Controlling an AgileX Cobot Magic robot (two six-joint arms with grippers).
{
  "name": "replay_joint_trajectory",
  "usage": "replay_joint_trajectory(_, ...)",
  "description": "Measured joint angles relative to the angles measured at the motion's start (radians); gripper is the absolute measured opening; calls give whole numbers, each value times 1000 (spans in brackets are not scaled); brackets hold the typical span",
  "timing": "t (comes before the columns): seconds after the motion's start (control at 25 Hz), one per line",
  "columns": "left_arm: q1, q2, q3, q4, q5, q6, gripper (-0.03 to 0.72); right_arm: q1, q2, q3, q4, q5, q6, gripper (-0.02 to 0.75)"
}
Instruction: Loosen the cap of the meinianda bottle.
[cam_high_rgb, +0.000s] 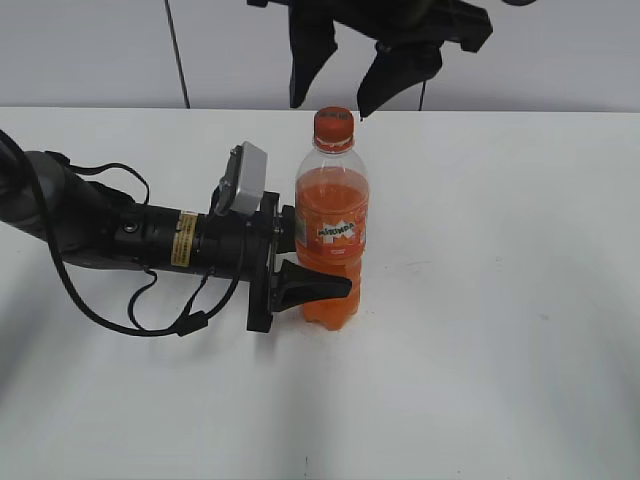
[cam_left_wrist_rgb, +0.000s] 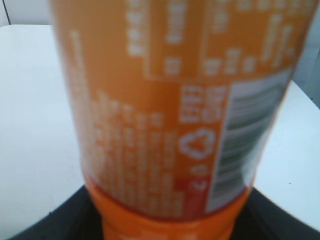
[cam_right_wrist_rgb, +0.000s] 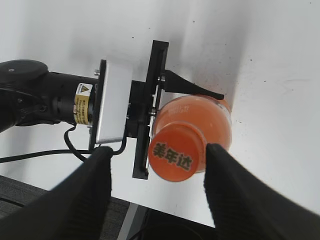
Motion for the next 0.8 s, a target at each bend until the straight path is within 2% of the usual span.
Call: replay_joint_trajectory(0.8, 0, 0, 0, 0, 0, -3, 395, 0, 70, 0, -38, 1, 15, 435)
